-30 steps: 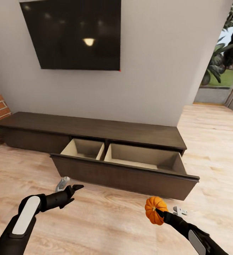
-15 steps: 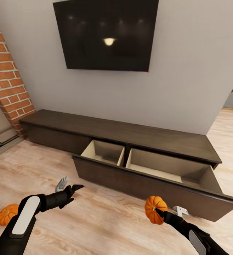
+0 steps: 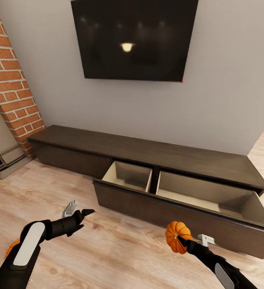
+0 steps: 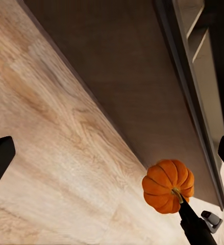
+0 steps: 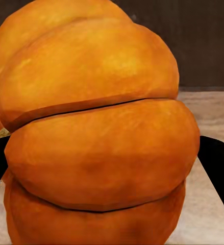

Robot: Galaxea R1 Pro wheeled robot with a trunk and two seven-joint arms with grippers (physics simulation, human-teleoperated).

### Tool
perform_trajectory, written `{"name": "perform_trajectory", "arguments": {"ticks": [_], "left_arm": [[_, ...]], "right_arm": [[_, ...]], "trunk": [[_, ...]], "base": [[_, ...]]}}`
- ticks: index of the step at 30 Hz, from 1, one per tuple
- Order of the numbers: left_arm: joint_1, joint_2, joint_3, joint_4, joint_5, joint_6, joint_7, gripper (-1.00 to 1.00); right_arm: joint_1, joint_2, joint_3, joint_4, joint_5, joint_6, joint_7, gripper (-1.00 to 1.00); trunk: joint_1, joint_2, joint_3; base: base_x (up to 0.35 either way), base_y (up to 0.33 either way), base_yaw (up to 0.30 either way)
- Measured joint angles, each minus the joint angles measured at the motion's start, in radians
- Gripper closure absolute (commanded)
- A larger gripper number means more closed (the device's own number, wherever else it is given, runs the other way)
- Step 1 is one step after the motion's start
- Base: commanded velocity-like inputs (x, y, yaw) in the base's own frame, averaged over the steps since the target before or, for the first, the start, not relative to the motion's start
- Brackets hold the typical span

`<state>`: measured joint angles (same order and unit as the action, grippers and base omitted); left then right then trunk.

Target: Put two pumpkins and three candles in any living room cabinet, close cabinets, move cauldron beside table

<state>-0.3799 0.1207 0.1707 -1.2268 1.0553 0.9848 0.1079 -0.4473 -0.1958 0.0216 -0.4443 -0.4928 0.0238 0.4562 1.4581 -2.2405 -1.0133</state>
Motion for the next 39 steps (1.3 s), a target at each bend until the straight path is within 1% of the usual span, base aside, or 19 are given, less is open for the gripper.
{"name": "perform_trajectory", "arguments": {"ticks": [16,39], "left_arm": [[0.0,0.002,0.0,0.0,0.002,0.0,0.0,-1.0],[0.0,0.004,0.004,0.0,0.001,0.001,0.0,-1.0]], "right_arm": [[0.0,0.0,0.0,0.0,0.0,-0.002,0.001,1.0],[0.0,-0.001,0.0,0.0,-0.001,0.0,0.001,1.0]], "trunk": [[0.0,0.0,0.0],[0.0,0.0,0.0]], "base": [[0.088,0.278,0.0],[0.007,0.289,0.0]]}}
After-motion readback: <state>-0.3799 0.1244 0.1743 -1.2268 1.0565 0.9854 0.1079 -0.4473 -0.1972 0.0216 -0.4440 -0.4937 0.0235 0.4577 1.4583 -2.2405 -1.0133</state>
